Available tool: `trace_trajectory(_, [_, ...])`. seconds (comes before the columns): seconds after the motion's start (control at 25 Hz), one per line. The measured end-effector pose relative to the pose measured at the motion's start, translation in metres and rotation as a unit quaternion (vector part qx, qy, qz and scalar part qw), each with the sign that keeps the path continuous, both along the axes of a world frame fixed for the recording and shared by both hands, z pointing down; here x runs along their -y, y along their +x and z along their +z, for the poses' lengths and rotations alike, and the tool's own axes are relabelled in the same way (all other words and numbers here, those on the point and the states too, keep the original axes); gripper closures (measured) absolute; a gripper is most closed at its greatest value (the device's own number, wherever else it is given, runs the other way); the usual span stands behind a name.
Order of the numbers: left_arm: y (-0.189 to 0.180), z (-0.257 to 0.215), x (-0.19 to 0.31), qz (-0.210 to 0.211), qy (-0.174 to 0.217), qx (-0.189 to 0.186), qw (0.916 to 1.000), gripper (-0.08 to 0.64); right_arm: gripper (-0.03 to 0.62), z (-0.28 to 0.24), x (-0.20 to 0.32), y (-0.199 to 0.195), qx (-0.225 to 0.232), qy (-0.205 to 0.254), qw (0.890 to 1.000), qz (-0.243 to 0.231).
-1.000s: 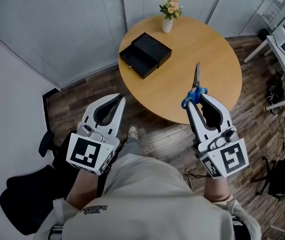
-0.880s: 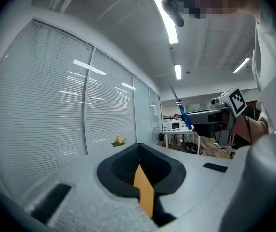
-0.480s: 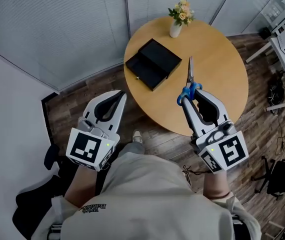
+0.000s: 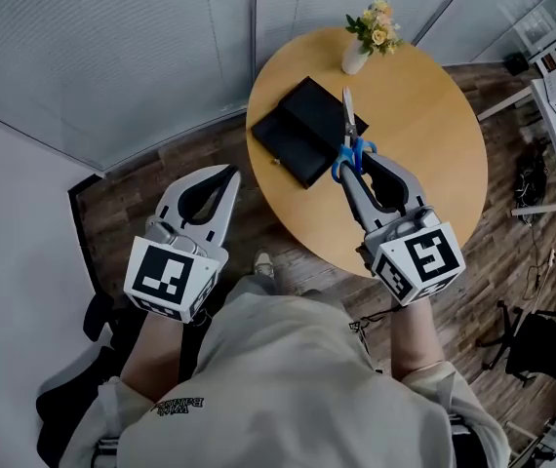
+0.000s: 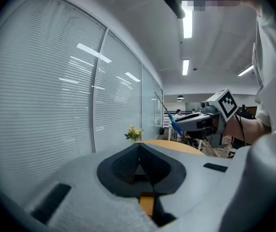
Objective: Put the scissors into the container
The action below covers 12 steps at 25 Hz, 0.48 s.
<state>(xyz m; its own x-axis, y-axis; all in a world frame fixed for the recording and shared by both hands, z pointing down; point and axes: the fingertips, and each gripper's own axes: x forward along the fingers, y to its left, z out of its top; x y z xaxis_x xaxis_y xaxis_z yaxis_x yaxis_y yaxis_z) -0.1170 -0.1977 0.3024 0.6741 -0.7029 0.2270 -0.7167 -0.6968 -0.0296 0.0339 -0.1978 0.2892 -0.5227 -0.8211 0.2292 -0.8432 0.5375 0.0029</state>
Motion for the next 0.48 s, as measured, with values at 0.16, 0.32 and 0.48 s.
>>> trace_trajectory(0.16, [-0.005,0.026,0.025,-0.014,-0.014,-0.002,0.9998,0.538,0.495,0.026,0.026,-0.008,-0.016,-0.035,0.999,-0.006])
trace_trajectory(0.32, [-0.004,0.056,0.039,-0.021,-0.055,-0.012,0.9982,0.538,0.495,0.053,0.047,-0.007,-0.01,-0.07,0.997,-0.009])
trace_trajectory(0.48, [0.002,0.079,0.047,-0.025,-0.082,0.007,0.9963,0.538,0.495,0.085,0.064,-0.006,-0.022,-0.104,0.994,-0.023])
